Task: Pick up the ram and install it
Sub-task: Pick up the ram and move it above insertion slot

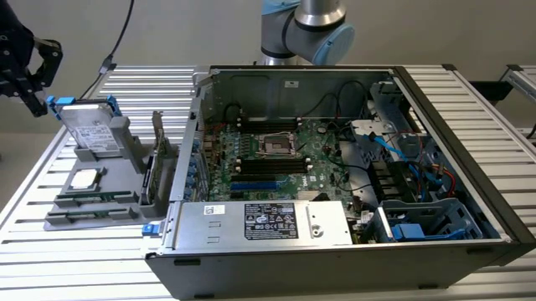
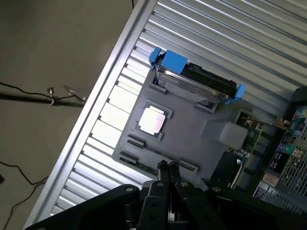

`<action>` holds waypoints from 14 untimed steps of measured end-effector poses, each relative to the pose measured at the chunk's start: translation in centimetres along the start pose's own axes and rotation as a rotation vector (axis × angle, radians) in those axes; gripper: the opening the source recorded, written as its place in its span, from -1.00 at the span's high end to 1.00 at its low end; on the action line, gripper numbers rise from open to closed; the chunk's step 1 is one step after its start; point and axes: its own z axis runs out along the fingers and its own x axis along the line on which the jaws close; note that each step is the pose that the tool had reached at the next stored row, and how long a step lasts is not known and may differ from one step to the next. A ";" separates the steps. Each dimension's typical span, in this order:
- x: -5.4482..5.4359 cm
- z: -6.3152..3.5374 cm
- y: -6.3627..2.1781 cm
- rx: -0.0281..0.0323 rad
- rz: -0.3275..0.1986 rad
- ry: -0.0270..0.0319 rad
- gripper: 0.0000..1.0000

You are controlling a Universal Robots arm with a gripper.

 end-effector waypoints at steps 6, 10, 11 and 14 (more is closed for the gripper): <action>0.0 0.00 0.00 0.0026 -0.108 0.0096 0.80; 0.0 0.00 0.00 0.0043 -0.180 0.0161 0.80; 0.0 0.00 0.00 0.0047 -0.198 0.0177 0.80; 0.0 0.00 0.00 0.0063 -0.263 0.0235 0.80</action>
